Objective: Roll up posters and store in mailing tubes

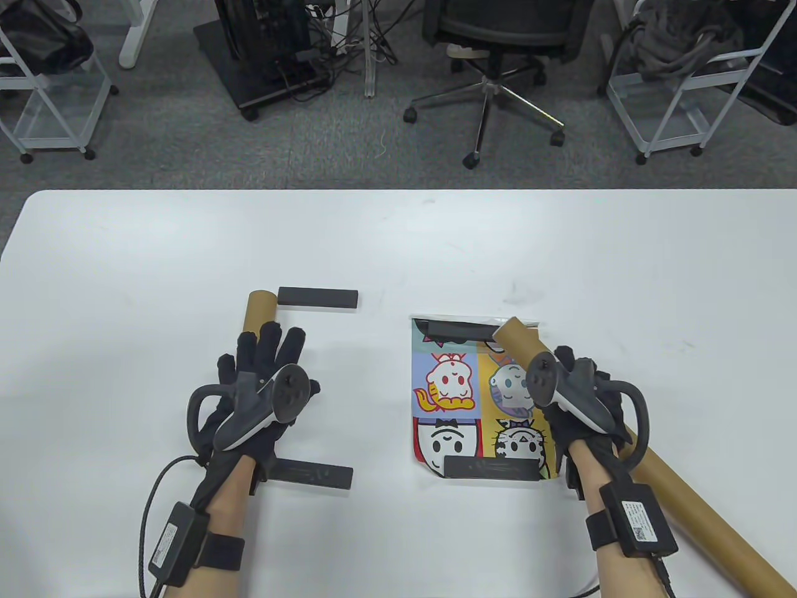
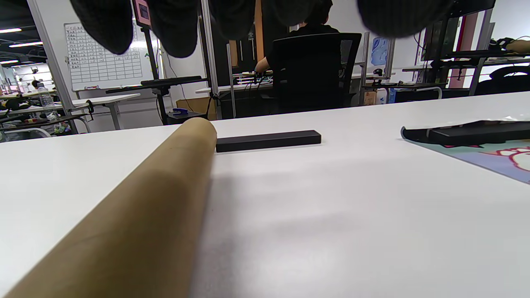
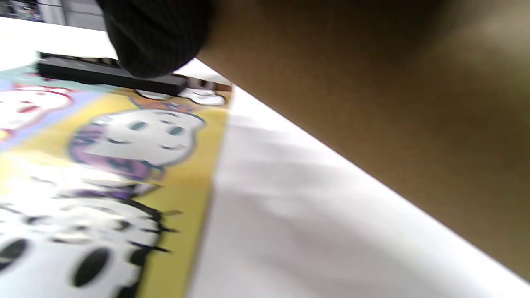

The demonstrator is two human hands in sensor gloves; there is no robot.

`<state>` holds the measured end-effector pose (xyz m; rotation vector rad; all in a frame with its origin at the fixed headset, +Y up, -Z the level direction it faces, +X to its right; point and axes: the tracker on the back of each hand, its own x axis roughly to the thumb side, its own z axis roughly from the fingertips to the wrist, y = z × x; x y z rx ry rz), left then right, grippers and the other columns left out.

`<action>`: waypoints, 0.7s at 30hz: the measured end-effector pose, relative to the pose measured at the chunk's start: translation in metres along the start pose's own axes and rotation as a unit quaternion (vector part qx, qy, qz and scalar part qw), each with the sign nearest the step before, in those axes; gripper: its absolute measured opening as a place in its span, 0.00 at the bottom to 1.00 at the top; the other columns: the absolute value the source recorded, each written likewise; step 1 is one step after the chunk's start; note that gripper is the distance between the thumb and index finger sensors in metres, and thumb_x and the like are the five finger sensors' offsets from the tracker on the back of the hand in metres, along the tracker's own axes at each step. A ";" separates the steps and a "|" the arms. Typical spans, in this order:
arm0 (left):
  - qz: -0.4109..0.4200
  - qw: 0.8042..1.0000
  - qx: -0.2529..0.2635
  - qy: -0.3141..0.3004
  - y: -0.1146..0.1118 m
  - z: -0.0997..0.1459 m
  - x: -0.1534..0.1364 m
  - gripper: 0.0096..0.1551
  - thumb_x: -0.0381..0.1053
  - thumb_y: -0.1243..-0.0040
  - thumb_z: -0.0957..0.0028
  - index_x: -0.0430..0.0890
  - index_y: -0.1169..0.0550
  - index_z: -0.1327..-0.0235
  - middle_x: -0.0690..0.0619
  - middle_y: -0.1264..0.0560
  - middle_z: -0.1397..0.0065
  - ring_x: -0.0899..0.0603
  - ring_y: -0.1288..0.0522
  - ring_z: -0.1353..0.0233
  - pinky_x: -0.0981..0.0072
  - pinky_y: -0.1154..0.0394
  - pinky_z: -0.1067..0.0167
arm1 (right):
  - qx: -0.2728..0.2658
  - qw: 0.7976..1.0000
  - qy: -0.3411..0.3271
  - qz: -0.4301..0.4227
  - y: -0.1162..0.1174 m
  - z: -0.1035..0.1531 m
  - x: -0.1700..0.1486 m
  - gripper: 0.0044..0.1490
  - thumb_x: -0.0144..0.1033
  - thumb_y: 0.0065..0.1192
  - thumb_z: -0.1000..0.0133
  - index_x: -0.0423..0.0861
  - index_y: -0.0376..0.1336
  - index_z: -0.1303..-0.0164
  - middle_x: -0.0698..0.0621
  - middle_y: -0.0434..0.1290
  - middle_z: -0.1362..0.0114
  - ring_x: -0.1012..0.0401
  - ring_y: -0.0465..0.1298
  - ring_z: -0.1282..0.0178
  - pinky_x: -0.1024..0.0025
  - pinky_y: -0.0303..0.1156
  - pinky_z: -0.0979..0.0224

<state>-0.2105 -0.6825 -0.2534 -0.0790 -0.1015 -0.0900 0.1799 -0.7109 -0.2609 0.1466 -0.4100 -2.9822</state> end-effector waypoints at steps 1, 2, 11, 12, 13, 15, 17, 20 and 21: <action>0.000 1.000 0.000 0.000 0.000 0.000 0.000 0.48 0.70 0.57 0.42 0.57 0.53 0.10 0.46 0.52 0.04 0.29 0.45 0.09 0.28 0.43 0.19 | -0.006 1.000 -0.007 0.007 -0.002 0.001 0.005 0.56 0.46 0.59 0.45 0.35 0.38 0.17 0.31 0.57 0.20 0.36 0.68 0.28 0.32 0.68 0.30; 0.001 1.000 0.001 -0.001 0.000 0.000 0.000 0.48 0.70 0.57 0.42 0.58 0.53 0.10 0.46 0.52 0.04 0.29 0.45 0.09 0.28 0.43 0.19 | -0.017 0.999 -0.023 0.018 -0.005 0.003 0.015 0.56 0.47 0.59 0.45 0.36 0.38 0.17 0.32 0.58 0.20 0.36 0.68 0.28 0.32 0.68 0.30; 0.035 0.999 -0.010 -0.005 -0.002 -0.001 -0.002 0.48 0.70 0.57 0.42 0.57 0.54 0.10 0.45 0.48 0.05 0.29 0.41 0.11 0.29 0.41 0.19 | -0.078 0.990 -0.103 0.052 -0.011 0.020 0.062 0.55 0.47 0.60 0.46 0.38 0.41 0.17 0.33 0.59 0.20 0.37 0.69 0.28 0.33 0.69 0.29; 0.043 0.999 -0.012 -0.006 -0.002 0.000 -0.002 0.48 0.70 0.57 0.42 0.57 0.53 0.10 0.45 0.47 0.05 0.29 0.40 0.11 0.30 0.41 0.19 | -0.076 0.989 -0.115 0.053 -0.010 0.022 0.065 0.55 0.47 0.60 0.46 0.38 0.40 0.17 0.34 0.59 0.20 0.37 0.69 0.28 0.33 0.69 0.29; 0.048 0.999 -0.014 -0.007 -0.001 0.000 -0.002 0.48 0.70 0.57 0.42 0.57 0.53 0.10 0.45 0.47 0.05 0.29 0.40 0.11 0.30 0.41 0.19 | -0.076 0.989 -0.120 0.052 -0.010 0.023 0.067 0.55 0.47 0.60 0.46 0.39 0.41 0.17 0.34 0.59 0.20 0.37 0.69 0.28 0.33 0.69 0.29; 0.063 0.998 -0.012 -0.013 -0.001 0.000 0.001 0.48 0.70 0.57 0.42 0.57 0.53 0.09 0.44 0.46 0.05 0.29 0.39 0.11 0.30 0.40 0.19 | -0.088 0.986 -0.127 0.057 -0.012 0.026 0.069 0.55 0.47 0.61 0.46 0.39 0.41 0.17 0.34 0.59 0.20 0.37 0.69 0.27 0.33 0.69 0.29; 0.077 0.996 -0.019 -0.030 -0.001 -0.001 0.009 0.49 0.70 0.57 0.42 0.56 0.53 0.09 0.44 0.45 0.06 0.30 0.38 0.12 0.31 0.40 0.19 | -0.092 0.985 -0.136 0.050 -0.013 0.029 0.071 0.55 0.47 0.61 0.46 0.39 0.41 0.17 0.34 0.59 0.20 0.37 0.69 0.28 0.33 0.68 0.28; 0.131 0.989 -0.029 -0.061 -0.001 -0.001 0.023 0.49 0.69 0.55 0.42 0.54 0.50 0.09 0.43 0.42 0.07 0.31 0.36 0.13 0.33 0.38 0.19 | -0.096 0.983 -0.149 0.053 -0.012 0.033 0.074 0.55 0.47 0.61 0.47 0.39 0.41 0.17 0.34 0.60 0.20 0.37 0.70 0.28 0.34 0.68 0.29; 0.178 0.981 -0.034 -0.072 -0.002 -0.001 0.028 0.48 0.68 0.53 0.41 0.52 0.47 0.09 0.43 0.41 0.08 0.31 0.36 0.13 0.34 0.37 0.19 | -0.096 0.982 -0.155 0.053 -0.012 0.035 0.076 0.55 0.48 0.61 0.47 0.39 0.41 0.17 0.35 0.60 0.20 0.37 0.70 0.28 0.34 0.69 0.29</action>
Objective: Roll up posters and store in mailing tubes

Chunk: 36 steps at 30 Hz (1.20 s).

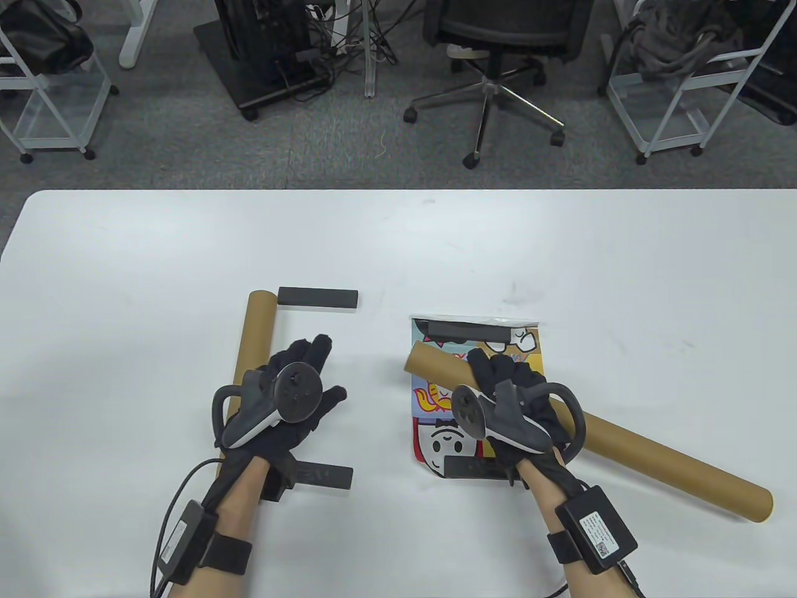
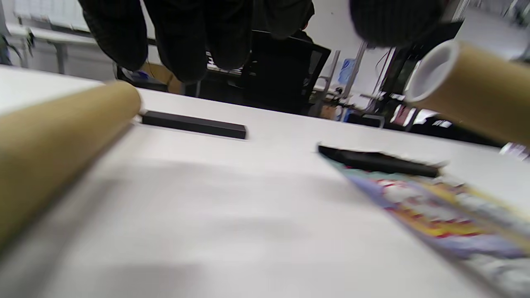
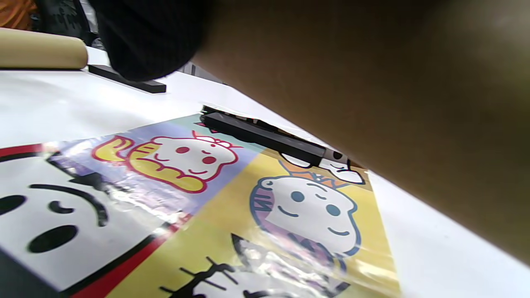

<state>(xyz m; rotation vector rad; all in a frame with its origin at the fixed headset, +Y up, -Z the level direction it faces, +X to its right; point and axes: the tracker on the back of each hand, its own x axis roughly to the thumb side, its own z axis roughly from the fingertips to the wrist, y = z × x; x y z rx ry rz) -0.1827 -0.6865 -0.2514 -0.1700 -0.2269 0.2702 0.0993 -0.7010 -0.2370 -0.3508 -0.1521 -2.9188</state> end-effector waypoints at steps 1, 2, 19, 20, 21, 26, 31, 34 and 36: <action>0.036 0.999 -0.001 -0.007 -0.002 -0.001 0.003 0.47 0.67 0.52 0.41 0.51 0.44 0.10 0.43 0.40 0.08 0.32 0.35 0.14 0.35 0.37 0.19 | -0.001 1.000 -0.003 0.000 -0.001 0.001 0.002 0.55 0.48 0.61 0.47 0.39 0.41 0.17 0.34 0.60 0.20 0.38 0.70 0.28 0.34 0.69 0.29; 0.091 0.996 -0.003 -0.010 -0.004 -0.002 0.008 0.46 0.65 0.51 0.41 0.50 0.42 0.10 0.42 0.39 0.09 0.32 0.34 0.15 0.35 0.36 0.20 | -0.003 1.000 -0.008 -0.002 -0.002 0.002 0.004 0.55 0.48 0.61 0.47 0.39 0.41 0.17 0.35 0.60 0.20 0.37 0.70 0.28 0.34 0.69 0.29; 0.270 0.960 0.027 0.070 -0.021 -0.013 0.025 0.29 0.56 0.43 0.40 0.44 0.21 0.30 0.45 0.21 0.31 0.39 0.20 0.40 0.40 0.26 0.30 | -0.002 0.998 -0.045 0.033 -0.004 0.005 0.032 0.55 0.49 0.62 0.47 0.39 0.42 0.17 0.35 0.61 0.21 0.38 0.71 0.29 0.36 0.69 0.29; 0.262 0.962 0.028 0.074 -0.021 -0.013 0.026 0.28 0.56 0.42 0.40 0.45 0.21 0.31 0.46 0.20 0.33 0.40 0.19 0.41 0.41 0.25 0.30 | -0.004 0.998 -0.046 0.033 -0.005 0.005 0.032 0.55 0.49 0.62 0.47 0.40 0.42 0.17 0.36 0.61 0.21 0.38 0.71 0.29 0.36 0.69 0.29; 0.258 0.963 0.028 0.073 -0.021 -0.013 0.026 0.26 0.55 0.41 0.40 0.45 0.20 0.33 0.46 0.20 0.34 0.41 0.19 0.42 0.41 0.25 0.31 | -0.004 0.998 -0.046 0.033 -0.005 0.006 0.032 0.55 0.49 0.62 0.47 0.40 0.42 0.17 0.36 0.61 0.21 0.38 0.71 0.29 0.36 0.68 0.29; 0.266 0.962 0.013 0.058 -0.019 -0.013 0.026 0.24 0.53 0.41 0.41 0.46 0.20 0.35 0.47 0.20 0.35 0.41 0.19 0.42 0.40 0.25 0.30 | -0.008 0.998 -0.051 0.022 -0.004 0.006 0.030 0.55 0.49 0.62 0.48 0.42 0.42 0.17 0.36 0.61 0.20 0.38 0.70 0.28 0.36 0.68 0.28; 0.276 0.961 -0.007 0.026 -0.018 -0.014 0.023 0.23 0.52 0.45 0.40 0.48 0.23 0.34 0.50 0.22 0.32 0.41 0.21 0.37 0.40 0.27 0.27 | -0.008 0.998 -0.056 0.010 -0.005 0.006 0.028 0.55 0.49 0.62 0.48 0.43 0.42 0.17 0.37 0.61 0.20 0.39 0.70 0.27 0.36 0.68 0.28; 0.349 0.937 -0.030 0.018 -0.019 -0.015 0.014 0.22 0.51 0.46 0.40 0.49 0.23 0.34 0.50 0.23 0.32 0.40 0.22 0.35 0.39 0.29 0.25 | -0.020 0.998 -0.060 -0.002 -0.008 0.008 0.027 0.55 0.48 0.62 0.48 0.43 0.42 0.17 0.37 0.61 0.20 0.39 0.70 0.27 0.36 0.67 0.27; 0.376 0.926 -0.034 0.020 -0.020 -0.016 0.011 0.21 0.50 0.46 0.39 0.49 0.23 0.35 0.49 0.23 0.32 0.39 0.23 0.35 0.38 0.30 0.25 | -0.024 0.998 -0.061 0.000 -0.009 0.009 0.027 0.55 0.48 0.62 0.48 0.43 0.42 0.17 0.37 0.61 0.20 0.39 0.70 0.28 0.36 0.68 0.28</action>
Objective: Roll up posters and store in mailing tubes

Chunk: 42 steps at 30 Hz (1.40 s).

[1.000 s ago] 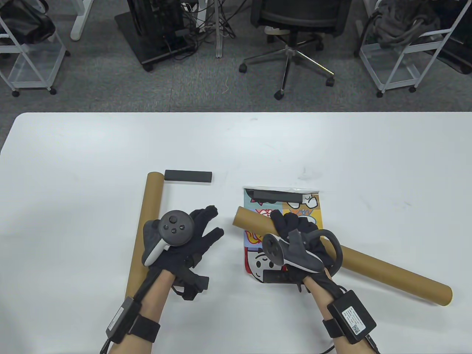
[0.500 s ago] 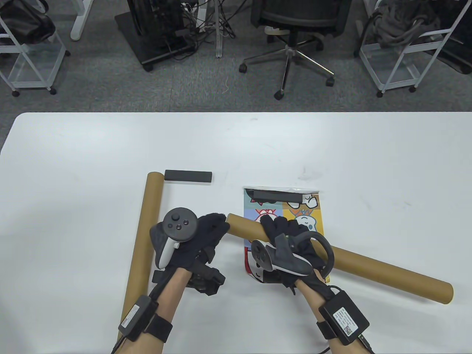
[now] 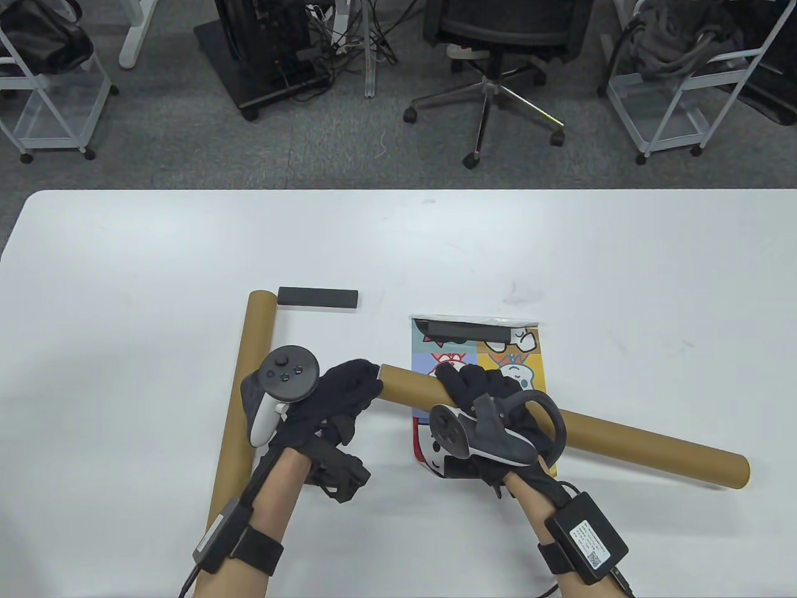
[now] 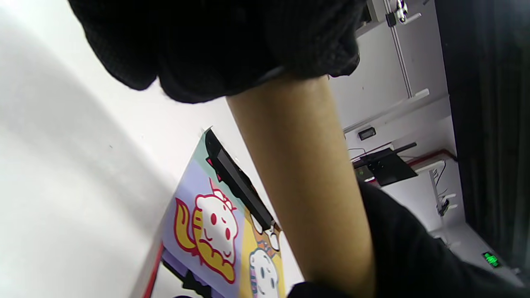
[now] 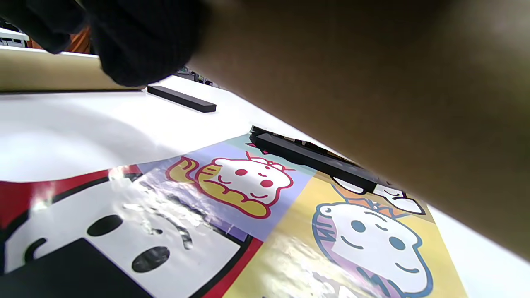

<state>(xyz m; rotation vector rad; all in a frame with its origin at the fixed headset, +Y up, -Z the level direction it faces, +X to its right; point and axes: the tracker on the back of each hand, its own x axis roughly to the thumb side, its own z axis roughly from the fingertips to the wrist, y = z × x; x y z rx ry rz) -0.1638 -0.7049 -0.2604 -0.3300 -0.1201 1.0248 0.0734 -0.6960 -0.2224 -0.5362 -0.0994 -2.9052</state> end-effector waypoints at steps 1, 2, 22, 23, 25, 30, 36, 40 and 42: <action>0.001 1.000 -0.003 -0.001 0.001 -0.001 -0.002 0.21 0.50 0.46 0.39 0.49 0.23 0.35 0.49 0.23 0.32 0.39 0.23 0.35 0.38 0.30 0.25 | -0.001 1.000 -0.001 0.002 -0.001 0.000 0.001 0.55 0.49 0.62 0.48 0.43 0.42 0.17 0.37 0.61 0.20 0.39 0.70 0.28 0.36 0.68 0.28; 0.001 1.000 -0.006 0.000 0.001 -0.001 -0.002 0.21 0.49 0.46 0.39 0.49 0.23 0.35 0.49 0.23 0.32 0.39 0.23 0.35 0.38 0.30 0.25 | -0.002 1.000 -0.002 0.003 0.000 0.001 0.001 0.55 0.49 0.63 0.48 0.43 0.43 0.17 0.37 0.61 0.20 0.39 0.70 0.28 0.36 0.68 0.28; -0.215 0.974 0.042 0.059 0.009 -0.001 -0.005 0.21 0.54 0.40 0.39 0.49 0.20 0.37 0.49 0.20 0.35 0.40 0.20 0.39 0.40 0.26 0.30 | 0.001 1.000 0.021 -0.012 -0.001 0.002 -0.014 0.55 0.48 0.63 0.48 0.42 0.43 0.17 0.37 0.61 0.20 0.38 0.71 0.28 0.36 0.68 0.28; -0.261 0.962 0.048 0.059 0.005 -0.001 -0.002 0.21 0.54 0.39 0.40 0.49 0.18 0.38 0.49 0.19 0.36 0.40 0.19 0.40 0.41 0.26 0.30 | 0.003 1.000 0.024 -0.012 0.000 0.002 -0.015 0.55 0.48 0.63 0.48 0.42 0.43 0.17 0.37 0.61 0.20 0.38 0.71 0.28 0.36 0.68 0.28; -0.310 0.948 0.032 0.059 -0.002 -0.003 -0.001 0.21 0.55 0.38 0.41 0.51 0.18 0.39 0.50 0.19 0.36 0.41 0.19 0.40 0.41 0.26 0.30 | 0.006 1.000 0.028 -0.011 0.000 0.002 -0.017 0.55 0.49 0.63 0.48 0.41 0.43 0.17 0.37 0.62 0.20 0.39 0.71 0.29 0.37 0.68 0.28; -0.400 0.914 0.001 0.069 -0.023 -0.008 -0.001 0.20 0.56 0.35 0.43 0.52 0.16 0.41 0.51 0.20 0.35 0.41 0.20 0.38 0.41 0.27 0.28 | 0.013 0.999 0.038 -0.012 0.002 0.002 -0.023 0.55 0.49 0.63 0.48 0.41 0.43 0.17 0.37 0.61 0.20 0.38 0.71 0.28 0.37 0.68 0.28; -0.495 0.867 -0.013 0.063 -0.038 -0.012 -0.005 0.21 0.57 0.32 0.46 0.53 0.14 0.43 0.53 0.20 0.36 0.42 0.20 0.39 0.42 0.26 0.28 | 0.015 0.999 0.044 -0.021 0.003 0.002 -0.028 0.55 0.49 0.63 0.48 0.41 0.43 0.17 0.37 0.62 0.21 0.38 0.71 0.29 0.37 0.68 0.28; -0.515 0.854 -0.040 0.057 -0.047 -0.014 -0.009 0.20 0.57 0.30 0.48 0.52 0.13 0.46 0.54 0.20 0.38 0.42 0.20 0.40 0.41 0.26 0.27 | 0.012 0.999 0.043 -0.031 0.002 0.002 -0.029 0.55 0.48 0.62 0.47 0.40 0.42 0.17 0.36 0.61 0.20 0.38 0.71 0.29 0.36 0.68 0.28; -0.544 0.837 -0.035 0.049 -0.049 -0.013 -0.008 0.20 0.58 0.30 0.49 0.54 0.13 0.47 0.55 0.19 0.38 0.44 0.19 0.41 0.43 0.25 0.28 | 0.012 0.998 0.042 -0.034 0.002 0.001 -0.029 0.55 0.48 0.62 0.47 0.40 0.42 0.17 0.36 0.61 0.21 0.38 0.71 0.29 0.36 0.68 0.28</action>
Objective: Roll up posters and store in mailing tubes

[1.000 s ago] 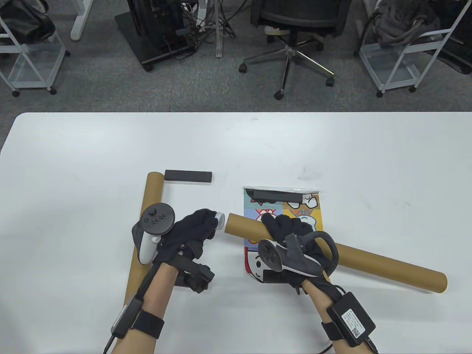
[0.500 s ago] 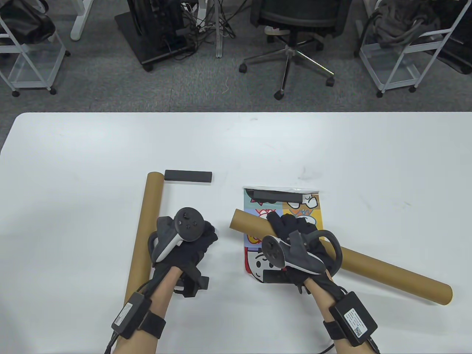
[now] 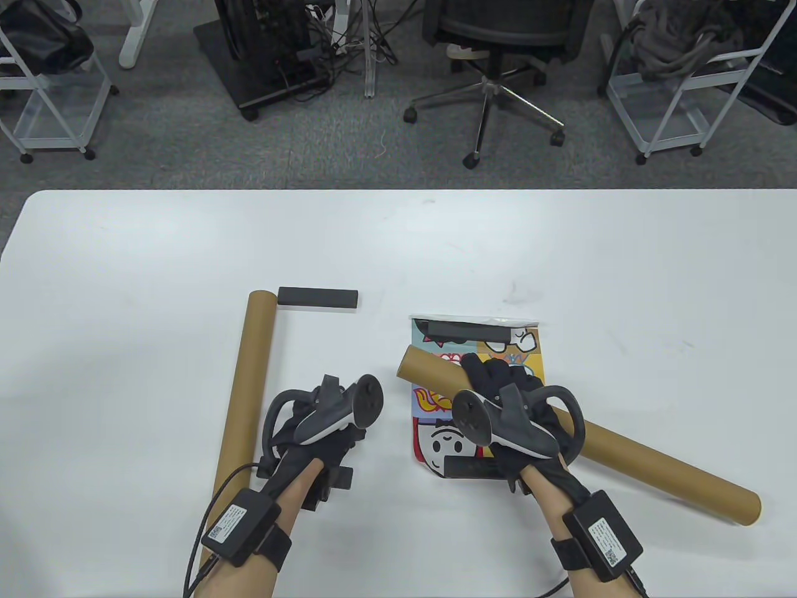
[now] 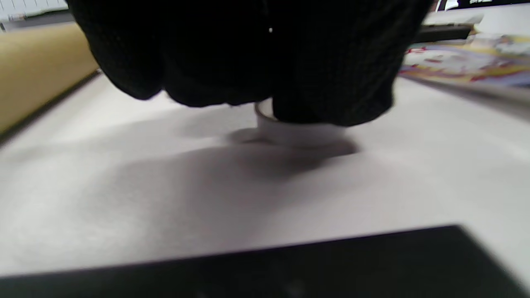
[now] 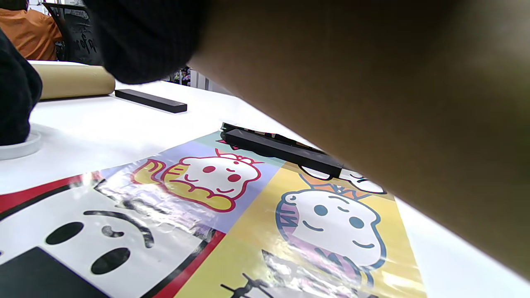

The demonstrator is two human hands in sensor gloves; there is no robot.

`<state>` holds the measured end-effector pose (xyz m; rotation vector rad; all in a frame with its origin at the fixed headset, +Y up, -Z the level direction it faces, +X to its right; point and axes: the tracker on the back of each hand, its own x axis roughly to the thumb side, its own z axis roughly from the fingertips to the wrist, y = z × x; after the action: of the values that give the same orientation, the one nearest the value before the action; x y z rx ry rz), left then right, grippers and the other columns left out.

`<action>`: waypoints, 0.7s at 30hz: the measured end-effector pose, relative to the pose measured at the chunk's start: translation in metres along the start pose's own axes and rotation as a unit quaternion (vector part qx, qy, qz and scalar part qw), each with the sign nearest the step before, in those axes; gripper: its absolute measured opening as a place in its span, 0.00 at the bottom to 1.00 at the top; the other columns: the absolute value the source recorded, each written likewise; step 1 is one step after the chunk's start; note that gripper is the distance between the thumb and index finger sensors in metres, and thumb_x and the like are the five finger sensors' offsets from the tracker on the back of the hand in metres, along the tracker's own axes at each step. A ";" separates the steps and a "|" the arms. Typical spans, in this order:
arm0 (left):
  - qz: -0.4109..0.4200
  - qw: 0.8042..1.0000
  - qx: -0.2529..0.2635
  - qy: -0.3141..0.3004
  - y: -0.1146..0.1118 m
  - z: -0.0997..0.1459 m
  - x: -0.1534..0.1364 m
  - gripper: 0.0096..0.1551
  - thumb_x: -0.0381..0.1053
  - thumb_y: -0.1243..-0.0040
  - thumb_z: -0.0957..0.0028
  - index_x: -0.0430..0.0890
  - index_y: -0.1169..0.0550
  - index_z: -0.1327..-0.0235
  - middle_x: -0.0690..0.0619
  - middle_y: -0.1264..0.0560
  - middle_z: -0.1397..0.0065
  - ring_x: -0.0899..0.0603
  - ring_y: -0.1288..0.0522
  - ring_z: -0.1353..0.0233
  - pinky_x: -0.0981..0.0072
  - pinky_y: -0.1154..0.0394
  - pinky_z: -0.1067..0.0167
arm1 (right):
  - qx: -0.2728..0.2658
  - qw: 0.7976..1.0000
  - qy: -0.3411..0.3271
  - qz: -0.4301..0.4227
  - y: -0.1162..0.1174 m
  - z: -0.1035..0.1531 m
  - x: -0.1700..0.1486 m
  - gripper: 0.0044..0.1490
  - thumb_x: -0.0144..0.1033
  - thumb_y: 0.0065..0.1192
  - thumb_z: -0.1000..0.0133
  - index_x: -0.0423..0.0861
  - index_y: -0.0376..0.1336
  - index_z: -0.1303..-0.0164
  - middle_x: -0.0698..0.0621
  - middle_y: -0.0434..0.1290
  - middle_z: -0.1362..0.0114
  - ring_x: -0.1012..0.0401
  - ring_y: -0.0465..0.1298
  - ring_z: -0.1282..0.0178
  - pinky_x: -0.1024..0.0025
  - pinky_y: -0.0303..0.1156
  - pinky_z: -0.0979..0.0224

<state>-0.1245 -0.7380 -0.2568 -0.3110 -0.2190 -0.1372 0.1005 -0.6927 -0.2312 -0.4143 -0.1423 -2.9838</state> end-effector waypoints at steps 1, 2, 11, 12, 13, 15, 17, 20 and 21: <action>0.002 1.000 0.000 0.002 0.000 0.000 0.001 0.20 0.58 0.30 0.49 0.54 0.13 0.47 0.55 0.19 0.39 0.43 0.19 0.42 0.42 0.25 0.28 | 0.000 1.000 0.000 0.000 0.000 0.000 0.000 0.55 0.48 0.62 0.47 0.40 0.42 0.17 0.36 0.61 0.21 0.38 0.71 0.29 0.36 0.68 0.28; 0.000 1.000 -0.011 0.003 0.001 0.000 0.001 0.20 0.58 0.30 0.49 0.54 0.13 0.46 0.54 0.19 0.38 0.43 0.20 0.41 0.42 0.26 0.27 | 0.002 1.000 0.000 0.001 0.000 0.000 0.000 0.55 0.48 0.62 0.47 0.40 0.42 0.17 0.36 0.61 0.21 0.38 0.71 0.29 0.36 0.68 0.28; 0.095 0.995 -0.008 0.002 0.025 0.014 -0.019 0.23 0.59 0.39 0.43 0.54 0.16 0.38 0.52 0.21 0.30 0.40 0.21 0.34 0.40 0.29 0.25 | 0.011 1.000 0.007 0.010 0.003 -0.002 -0.002 0.55 0.48 0.62 0.47 0.40 0.42 0.17 0.36 0.61 0.20 0.38 0.71 0.28 0.36 0.68 0.28; 0.129 0.992 0.000 0.000 0.028 0.018 -0.025 0.27 0.61 0.42 0.41 0.53 0.19 0.32 0.50 0.23 0.25 0.38 0.22 0.30 0.40 0.30 0.25 | 0.013 1.000 0.007 0.009 0.003 -0.003 -0.002 0.55 0.48 0.62 0.47 0.40 0.42 0.17 0.36 0.61 0.21 0.38 0.71 0.29 0.36 0.68 0.28; 0.159 0.987 0.008 -0.003 0.030 0.021 -0.030 0.32 0.62 0.45 0.40 0.53 0.24 0.24 0.47 0.27 0.19 0.36 0.25 0.25 0.38 0.31 0.24 | 0.015 1.000 0.007 0.007 0.003 -0.003 -0.002 0.55 0.48 0.62 0.47 0.39 0.42 0.17 0.36 0.61 0.21 0.38 0.71 0.29 0.36 0.68 0.28; 0.213 0.977 0.031 -0.012 0.033 0.026 -0.040 0.42 0.65 0.49 0.40 0.55 0.39 0.12 0.44 0.41 0.08 0.30 0.36 0.14 0.34 0.38 0.20 | 0.018 1.000 0.009 0.008 0.004 -0.004 -0.002 0.55 0.48 0.62 0.47 0.39 0.42 0.17 0.36 0.61 0.21 0.38 0.71 0.29 0.36 0.68 0.28; 0.242 0.968 0.055 -0.033 0.033 0.028 -0.048 0.47 0.69 0.54 0.40 0.56 0.51 0.09 0.46 0.54 0.04 0.28 0.48 0.09 0.31 0.44 0.18 | 0.020 1.000 0.010 0.007 0.003 -0.005 -0.002 0.55 0.48 0.62 0.47 0.39 0.42 0.16 0.36 0.61 0.21 0.38 0.71 0.29 0.36 0.68 0.28; 0.220 0.974 0.054 -0.027 0.033 0.028 -0.051 0.51 0.71 0.58 0.40 0.55 0.59 0.10 0.44 0.61 0.05 0.27 0.55 0.09 0.29 0.49 0.18 | 0.021 1.000 0.015 0.004 0.001 -0.006 -0.004 0.55 0.48 0.61 0.47 0.39 0.42 0.16 0.36 0.61 0.21 0.38 0.71 0.29 0.36 0.68 0.29; 0.206 0.976 0.061 -0.023 0.032 0.028 -0.052 0.51 0.71 0.59 0.41 0.54 0.60 0.10 0.44 0.61 0.05 0.27 0.55 0.09 0.29 0.49 0.17 | 0.021 1.000 0.018 0.002 0.000 -0.007 -0.005 0.55 0.48 0.61 0.47 0.39 0.42 0.17 0.35 0.61 0.21 0.38 0.71 0.29 0.36 0.68 0.29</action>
<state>-0.1748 -0.6935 -0.2520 -0.2320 -0.2030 0.2930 0.1034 -0.6934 -0.2388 -0.3561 -0.1993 -2.9771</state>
